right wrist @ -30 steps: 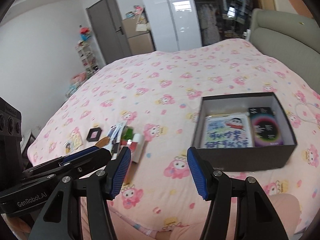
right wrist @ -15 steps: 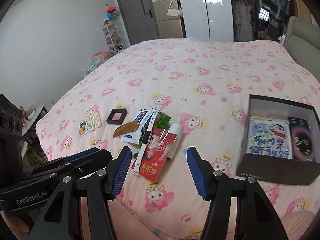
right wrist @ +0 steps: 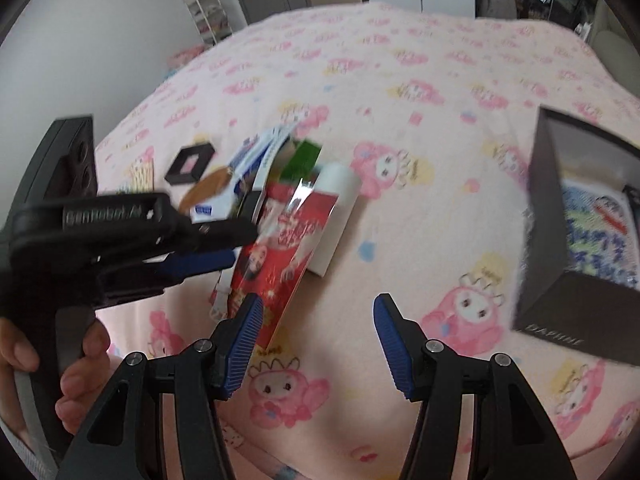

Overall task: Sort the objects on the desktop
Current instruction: 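Move the right gripper over the scattered items toward the red packet, then close the right gripper on the red snack packet and lift it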

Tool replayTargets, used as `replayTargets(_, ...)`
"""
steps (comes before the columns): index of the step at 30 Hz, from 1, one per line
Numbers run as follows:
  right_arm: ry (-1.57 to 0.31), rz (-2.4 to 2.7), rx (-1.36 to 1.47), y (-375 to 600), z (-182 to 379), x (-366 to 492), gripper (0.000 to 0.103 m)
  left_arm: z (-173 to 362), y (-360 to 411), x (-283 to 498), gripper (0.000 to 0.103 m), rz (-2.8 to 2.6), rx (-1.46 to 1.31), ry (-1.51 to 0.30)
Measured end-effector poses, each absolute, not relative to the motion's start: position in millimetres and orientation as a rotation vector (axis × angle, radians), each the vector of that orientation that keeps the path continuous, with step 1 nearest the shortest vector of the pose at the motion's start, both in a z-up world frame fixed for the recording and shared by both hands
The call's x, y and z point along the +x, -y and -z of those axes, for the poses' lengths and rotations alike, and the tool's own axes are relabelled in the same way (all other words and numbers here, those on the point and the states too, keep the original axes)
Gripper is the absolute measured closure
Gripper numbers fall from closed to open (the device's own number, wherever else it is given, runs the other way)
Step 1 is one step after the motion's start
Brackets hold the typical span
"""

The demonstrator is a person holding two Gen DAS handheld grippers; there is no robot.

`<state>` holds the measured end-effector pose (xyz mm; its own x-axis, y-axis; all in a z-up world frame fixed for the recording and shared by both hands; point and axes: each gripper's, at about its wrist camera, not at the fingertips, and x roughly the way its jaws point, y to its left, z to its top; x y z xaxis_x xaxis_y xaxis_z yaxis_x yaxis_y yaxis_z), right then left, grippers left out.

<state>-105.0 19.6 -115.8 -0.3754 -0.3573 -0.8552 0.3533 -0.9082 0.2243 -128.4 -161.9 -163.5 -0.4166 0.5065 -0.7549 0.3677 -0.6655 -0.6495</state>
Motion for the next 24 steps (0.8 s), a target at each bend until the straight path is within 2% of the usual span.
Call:
replayTargets(6,-0.049,2.26,1.52,3,154,-120,0.048,182,174,-126,0.065,-2.241,-1.673,1.336)
replayTargets(10,0.023,2.2,1.556,5,172,-122,0.048,179,174,-123,0.065,-2.293,-1.647,1.327)
replayTargets(11,0.049,2.177,1.547,5,173,-121,0.054,178,173,-123,0.065,-2.307,-1.643,1.316)
replayTargets(12,0.063,2.159,1.529,6,171,-118,0.071,177,172,-122,0.065,-2.32,-1.638,1.306)
replayTargets(14,0.071,2.138,1.487,9,166,-113,0.086,174,169,-122,0.065,-2.336,-1.636,1.282)
replayTargets(18,0.051,2.157,1.413,6,150,-104,0.092,174,160,-126,0.059,-2.329,-1.634,1.224)
replayTargets(24,0.046,2.178,1.391,-13,136,-94,0.095,175,135,-133,0.059,-2.291,-1.651,1.104)
